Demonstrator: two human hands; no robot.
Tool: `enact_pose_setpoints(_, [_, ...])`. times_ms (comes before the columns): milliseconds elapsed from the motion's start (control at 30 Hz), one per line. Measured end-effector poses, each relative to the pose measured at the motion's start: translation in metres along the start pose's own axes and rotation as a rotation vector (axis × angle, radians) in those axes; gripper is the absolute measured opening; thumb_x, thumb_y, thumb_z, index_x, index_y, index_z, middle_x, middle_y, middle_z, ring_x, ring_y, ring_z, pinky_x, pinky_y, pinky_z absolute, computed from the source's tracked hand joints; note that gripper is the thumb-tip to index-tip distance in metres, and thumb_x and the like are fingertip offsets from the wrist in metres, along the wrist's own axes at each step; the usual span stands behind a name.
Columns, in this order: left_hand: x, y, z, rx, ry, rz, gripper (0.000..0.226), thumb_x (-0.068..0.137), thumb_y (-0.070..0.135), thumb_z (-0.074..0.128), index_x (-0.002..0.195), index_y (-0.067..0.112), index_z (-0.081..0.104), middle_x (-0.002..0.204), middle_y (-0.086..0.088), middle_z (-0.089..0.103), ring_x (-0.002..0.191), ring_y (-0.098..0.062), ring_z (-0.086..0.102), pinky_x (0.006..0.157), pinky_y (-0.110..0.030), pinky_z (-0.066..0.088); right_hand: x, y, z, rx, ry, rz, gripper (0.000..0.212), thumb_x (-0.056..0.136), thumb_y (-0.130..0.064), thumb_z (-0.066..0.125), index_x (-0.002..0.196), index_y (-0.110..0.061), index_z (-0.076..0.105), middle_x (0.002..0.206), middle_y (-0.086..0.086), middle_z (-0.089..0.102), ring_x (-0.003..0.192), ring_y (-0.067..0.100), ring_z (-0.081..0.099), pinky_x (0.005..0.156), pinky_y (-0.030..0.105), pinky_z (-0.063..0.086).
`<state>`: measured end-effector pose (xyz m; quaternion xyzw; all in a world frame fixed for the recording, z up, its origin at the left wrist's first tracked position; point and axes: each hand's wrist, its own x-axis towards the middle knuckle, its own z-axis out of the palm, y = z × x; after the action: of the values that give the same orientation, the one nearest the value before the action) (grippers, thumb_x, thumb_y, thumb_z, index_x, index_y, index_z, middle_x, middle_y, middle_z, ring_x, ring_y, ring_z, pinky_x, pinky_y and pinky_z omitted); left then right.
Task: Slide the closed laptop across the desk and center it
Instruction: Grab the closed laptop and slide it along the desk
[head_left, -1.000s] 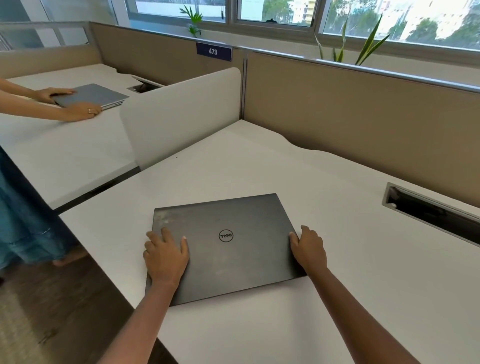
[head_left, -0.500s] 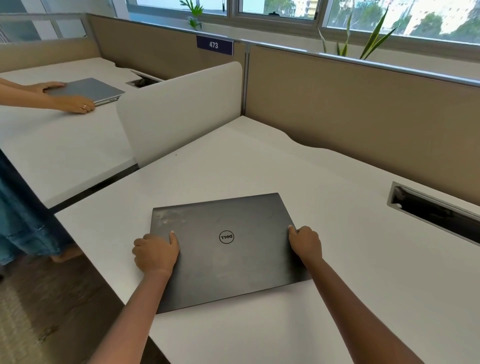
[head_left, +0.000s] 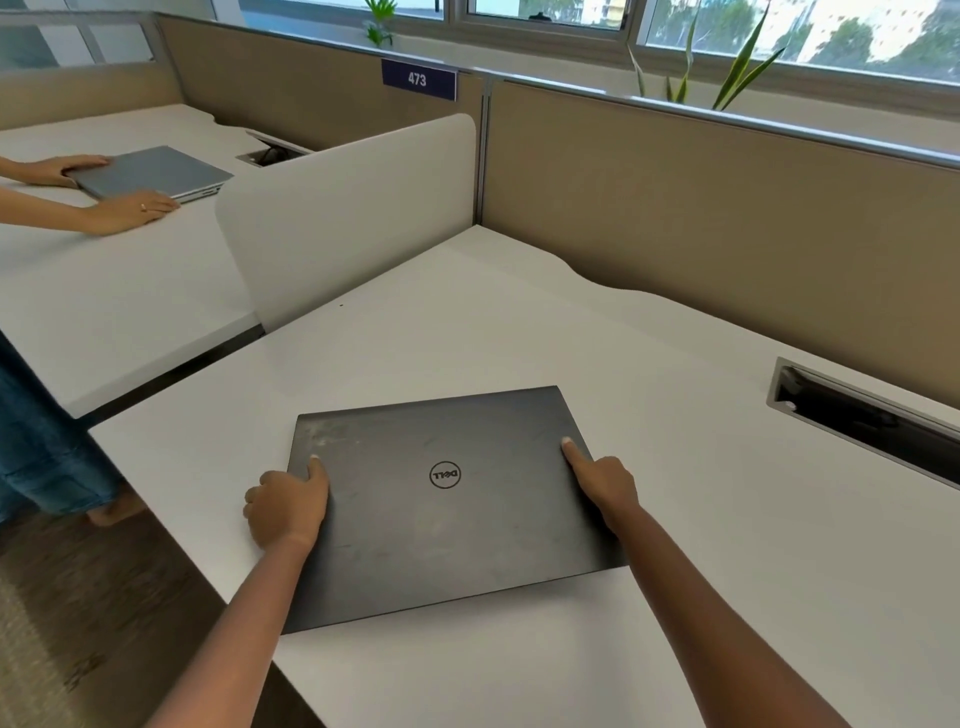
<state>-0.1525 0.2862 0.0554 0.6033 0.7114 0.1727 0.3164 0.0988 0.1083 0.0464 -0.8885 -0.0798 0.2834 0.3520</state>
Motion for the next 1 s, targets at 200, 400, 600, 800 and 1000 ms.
enact_pose_setpoints(200, [-0.002,0.005,0.003,-0.126,-0.066,0.011,0.053,0.093,0.038,0.048,0.085,-0.013,0.059,0.103,-0.033,0.064,0.097,-0.046,0.059,0.088,-0.046,0.049,-0.005,0.024,-0.013,0.125,0.060,-0.008,0.058,0.074,-0.063,0.061,0.055,-0.013,0.038,0.062,0.002,0.047,0.062,0.022,0.048,0.053,0.029,0.033])
enact_pose_setpoints(400, [-0.028,0.038,0.031,-0.171,-0.168,0.043,0.051,0.090,0.040,0.054,0.083,-0.010,0.061,0.106,-0.031,0.065,0.100,-0.044,0.060,0.091,-0.045,0.048,-0.010,0.063,-0.059,0.198,0.157,0.041,0.059,0.071,-0.061,0.066,0.053,-0.013,0.037,0.061,0.004,0.049,0.059,0.022,0.048,0.053,0.028,0.033])
enact_pose_setpoints(600, [-0.058,0.084,0.082,-0.218,-0.364,0.105,0.052,0.087,0.041,0.058,0.092,-0.010,0.060,0.085,-0.020,0.061,0.091,-0.038,0.059,0.079,-0.039,0.047,-0.022,0.113,-0.121,0.278,0.281,0.112,0.056,0.071,-0.061,0.066,0.071,-0.007,0.051,0.074,0.014,0.057,0.067,0.028,0.053,0.062,0.031,0.038])
enact_pose_setpoints(800, [-0.105,0.138,0.142,-0.307,-0.652,0.111,0.043,0.084,0.033,0.067,0.088,-0.009,0.058,0.083,-0.015,0.056,0.090,-0.031,0.051,0.077,-0.033,0.038,-0.042,0.174,-0.176,0.372,0.430,0.210,0.054,0.075,-0.056,0.065,0.068,-0.003,0.054,0.072,0.015,0.058,0.065,0.029,0.053,0.063,0.032,0.039])
enact_pose_setpoints(1000, [-0.166,0.191,0.193,-0.233,-0.807,0.232,0.061,0.083,0.033,0.068,0.122,-0.010,0.048,0.129,-0.024,0.055,0.118,-0.037,0.053,0.097,-0.038,0.044,-0.064,0.228,-0.213,0.440,0.584,0.300,0.055,0.080,-0.052,0.062,0.065,0.001,0.060,0.067,0.011,0.059,0.066,0.030,0.054,0.057,0.033,0.037])
